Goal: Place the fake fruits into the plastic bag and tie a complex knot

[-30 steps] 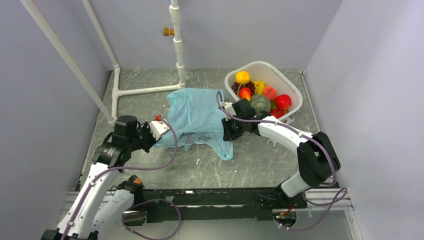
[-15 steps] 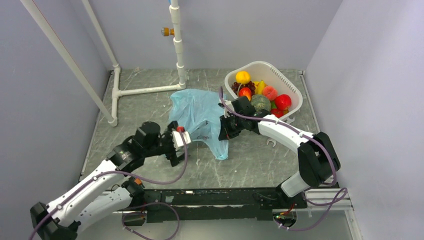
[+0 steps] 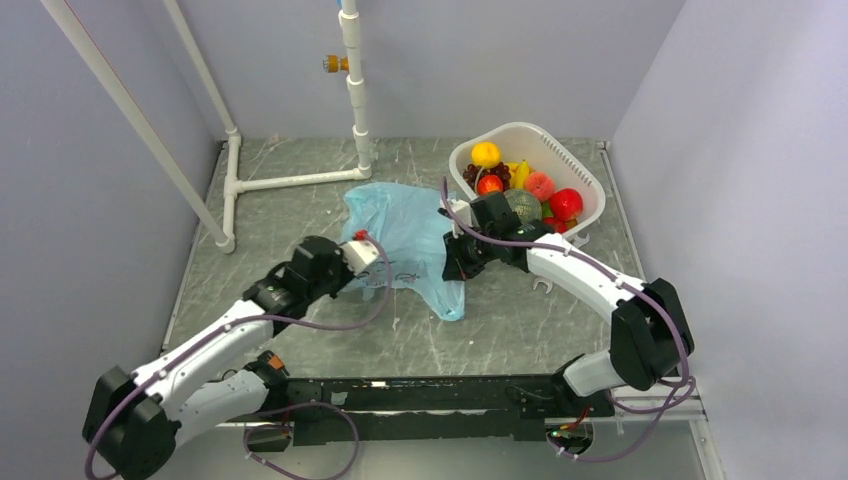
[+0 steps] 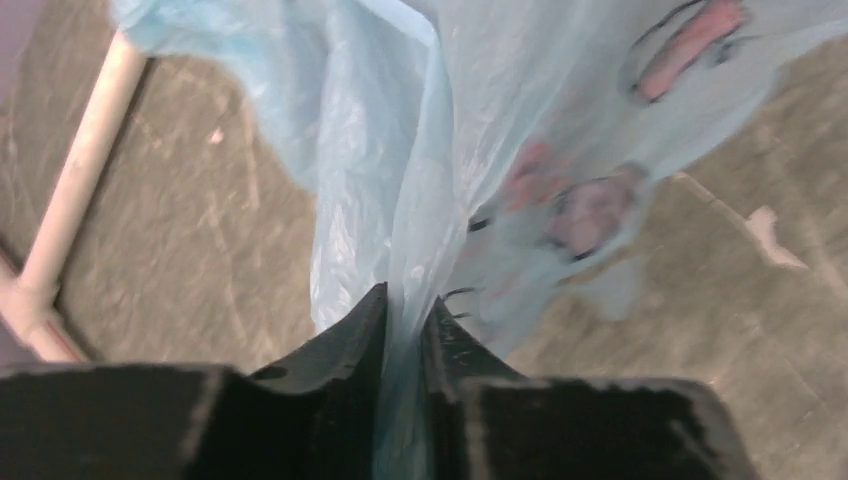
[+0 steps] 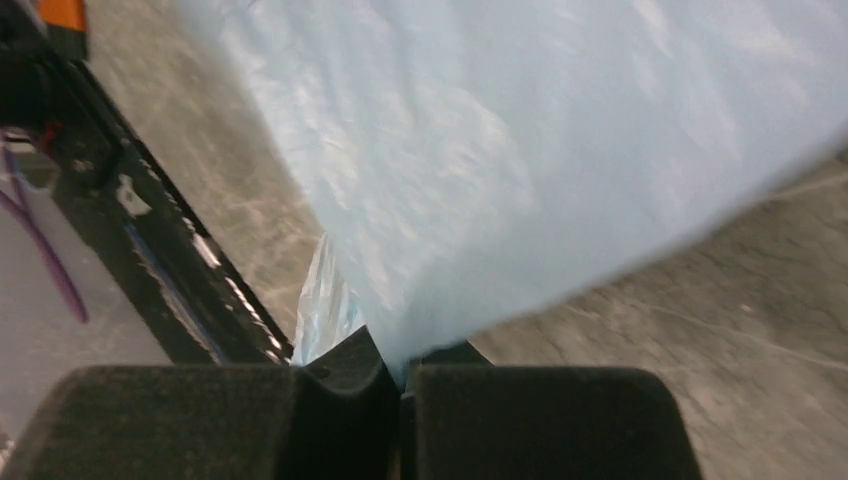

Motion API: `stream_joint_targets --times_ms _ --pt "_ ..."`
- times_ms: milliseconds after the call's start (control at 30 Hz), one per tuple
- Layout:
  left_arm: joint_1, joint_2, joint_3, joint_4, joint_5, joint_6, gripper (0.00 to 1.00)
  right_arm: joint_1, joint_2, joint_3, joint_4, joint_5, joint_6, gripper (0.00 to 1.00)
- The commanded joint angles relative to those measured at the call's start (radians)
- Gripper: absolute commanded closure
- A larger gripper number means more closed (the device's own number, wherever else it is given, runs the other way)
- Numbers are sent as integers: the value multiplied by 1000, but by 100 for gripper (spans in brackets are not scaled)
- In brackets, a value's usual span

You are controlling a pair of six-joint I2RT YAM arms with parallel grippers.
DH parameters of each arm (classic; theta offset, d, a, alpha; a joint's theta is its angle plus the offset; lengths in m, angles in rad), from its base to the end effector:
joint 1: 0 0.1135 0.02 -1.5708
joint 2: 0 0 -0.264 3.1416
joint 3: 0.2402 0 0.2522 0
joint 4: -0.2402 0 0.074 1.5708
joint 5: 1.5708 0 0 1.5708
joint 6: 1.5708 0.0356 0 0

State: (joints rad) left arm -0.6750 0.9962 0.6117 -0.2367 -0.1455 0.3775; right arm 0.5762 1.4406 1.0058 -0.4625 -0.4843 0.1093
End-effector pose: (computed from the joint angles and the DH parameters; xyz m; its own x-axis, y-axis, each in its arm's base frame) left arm 0.1710 -0.1303 0.2353 -0.2284 0.6500 -0.7248 0.6567 0.6525 0.3782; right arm 0.2417 0.1768 0.2440 -0.7307 -0.3596 -0.5803 -0.6499 0.6269 0.4298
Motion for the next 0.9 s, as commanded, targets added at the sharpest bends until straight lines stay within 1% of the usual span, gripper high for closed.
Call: stream_joint_targets --times_ms 0,33,67,167,200,233,300,367,400,433,500,533,567,633,667,733,800,867 --pt "178 -125 63 -217 223 75 98 -67 -40 -12 -110 78 -238 100" --pt "218 -161 67 -268 260 96 100 -92 -40 -9 -135 91 -281 100" --pt "277 -194 79 -318 330 131 100 -116 -41 -3 -157 104 -324 100" --pt "435 -267 184 -568 634 216 100 -170 -50 36 -205 123 -478 100" --pt "469 -265 234 -636 772 227 100 -175 -51 60 -233 102 -533 100" --pt "487 -252 286 -693 867 213 100 -172 -49 94 -274 67 -574 100" --pt "494 -196 382 -743 1016 121 100 -165 -38 200 -360 -54 -642 100" --pt "494 -131 454 -713 1115 -29 100 -142 -7 303 -448 -140 -716 100" --pt "494 -104 478 -680 1161 -111 100 -129 8 344 -489 -152 -744 92" --pt "494 -77 496 -642 1179 -216 100 -122 25 382 -516 -155 -763 80" --pt "494 -45 511 -558 1144 -381 100 -121 52 443 -545 -149 -779 48" --pt "494 -32 517 -533 1116 -440 100 -121 59 469 -541 -134 -764 36" --pt "495 -18 526 -532 1102 -463 100 -122 61 488 -528 -120 -744 27" --pt "494 -2 529 -519 1061 -535 100 -124 58 530 -499 -109 -711 17" --pt "494 2 522 -508 1030 -599 100 -124 56 549 -487 -108 -689 12" --pt "494 15 505 -516 989 -672 100 -126 56 593 -468 -121 -631 5" --pt "495 6 470 -498 933 -753 100 -129 56 630 -462 -143 -585 1" --pt "500 -1 448 -491 863 -823 100 -138 43 661 -445 -157 -544 0"
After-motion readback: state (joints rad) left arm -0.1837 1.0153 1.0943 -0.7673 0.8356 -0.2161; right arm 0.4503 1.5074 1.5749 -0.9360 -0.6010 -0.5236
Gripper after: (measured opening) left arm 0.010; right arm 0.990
